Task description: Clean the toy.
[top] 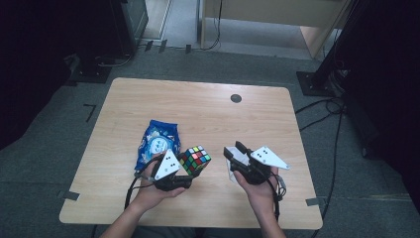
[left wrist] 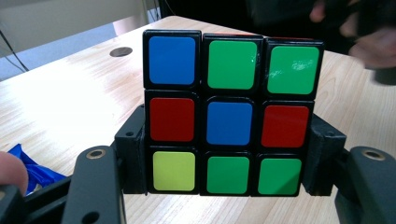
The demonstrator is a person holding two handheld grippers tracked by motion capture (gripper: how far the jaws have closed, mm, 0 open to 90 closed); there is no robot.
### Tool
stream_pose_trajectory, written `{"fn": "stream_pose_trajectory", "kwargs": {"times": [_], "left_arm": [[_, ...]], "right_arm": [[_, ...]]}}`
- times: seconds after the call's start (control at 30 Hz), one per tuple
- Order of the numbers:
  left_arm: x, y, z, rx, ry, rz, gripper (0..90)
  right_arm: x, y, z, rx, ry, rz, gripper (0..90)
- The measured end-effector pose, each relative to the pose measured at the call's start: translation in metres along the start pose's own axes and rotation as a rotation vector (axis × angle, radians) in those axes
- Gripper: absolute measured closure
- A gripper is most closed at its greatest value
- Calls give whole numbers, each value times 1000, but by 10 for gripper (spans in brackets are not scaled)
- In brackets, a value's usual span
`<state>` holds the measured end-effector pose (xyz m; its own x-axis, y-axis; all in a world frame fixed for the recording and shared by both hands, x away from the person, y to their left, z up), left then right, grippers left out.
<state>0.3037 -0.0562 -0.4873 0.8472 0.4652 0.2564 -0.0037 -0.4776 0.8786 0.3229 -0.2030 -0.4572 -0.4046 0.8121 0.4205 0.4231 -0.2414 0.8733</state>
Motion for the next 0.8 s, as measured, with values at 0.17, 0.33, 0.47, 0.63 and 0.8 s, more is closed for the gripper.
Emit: {"fn": "stream_pose_trajectory", "kwargs": {"times": [0.17,0.33,0.47,0.63,0.8], "left_arm": [[-2,0,1,6,0,3,341],[-9,2,4,11,-5,29,341],[-10,3,4,7,-3,31,341],[-9,3,4,7,-4,24,341],[-10,3,3,14,-10,27,341]], "right_arm": [[51,4,-4,21,129,46,375],[77,-15,6,98,168,34,357],[75,-25,12,125,135,14,360],[75,-25,12,131,154,47,398],[68,-21,12,113,171,109,420]]}}
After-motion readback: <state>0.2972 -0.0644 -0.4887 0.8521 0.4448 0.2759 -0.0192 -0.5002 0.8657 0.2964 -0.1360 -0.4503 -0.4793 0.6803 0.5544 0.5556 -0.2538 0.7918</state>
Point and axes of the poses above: each handheld gripper's, and its own axes: z roughly forward along the jaws, y roughly out of its top, x roughly to its left, the point moved 10 cm from there along z, roughly forward along the jaws, and after that the axes turned 14 degrees about z, right-handed, at the moved point
